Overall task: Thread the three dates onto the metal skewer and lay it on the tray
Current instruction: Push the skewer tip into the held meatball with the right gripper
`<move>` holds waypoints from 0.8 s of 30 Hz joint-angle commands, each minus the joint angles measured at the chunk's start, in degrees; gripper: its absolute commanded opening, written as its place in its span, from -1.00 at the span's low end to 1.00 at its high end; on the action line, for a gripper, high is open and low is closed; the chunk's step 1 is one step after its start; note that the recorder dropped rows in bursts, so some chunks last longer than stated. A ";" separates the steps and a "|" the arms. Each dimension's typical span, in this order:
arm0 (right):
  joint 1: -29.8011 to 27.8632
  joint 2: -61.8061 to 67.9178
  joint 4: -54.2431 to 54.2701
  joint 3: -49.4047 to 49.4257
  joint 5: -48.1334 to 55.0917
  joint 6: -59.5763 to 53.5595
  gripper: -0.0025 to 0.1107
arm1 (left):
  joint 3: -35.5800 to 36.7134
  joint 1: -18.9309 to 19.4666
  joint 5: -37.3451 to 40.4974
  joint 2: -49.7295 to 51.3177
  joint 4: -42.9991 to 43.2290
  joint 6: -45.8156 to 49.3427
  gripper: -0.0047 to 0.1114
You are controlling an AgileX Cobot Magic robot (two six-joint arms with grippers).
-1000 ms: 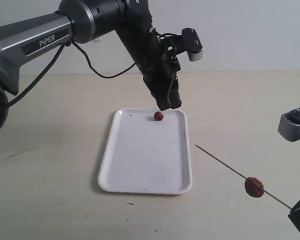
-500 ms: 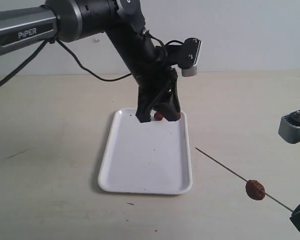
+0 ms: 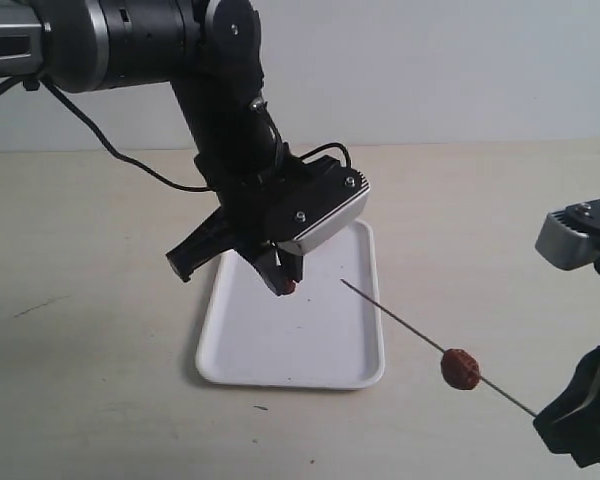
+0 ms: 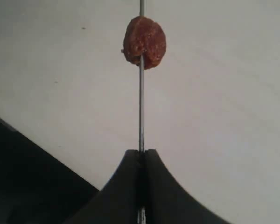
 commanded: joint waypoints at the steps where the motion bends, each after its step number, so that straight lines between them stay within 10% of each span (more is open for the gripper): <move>1: -0.19 -0.42 5.73 -0.28 -0.27 -4.26 -0.96 | 0.10 -0.93 -0.02 -0.63 0.93 3.96 -0.54; 24: -0.19 -0.42 6.30 -0.28 1.21 -6.86 -0.96 | 0.10 -0.93 -2.90 -0.63 1.67 8.96 -0.54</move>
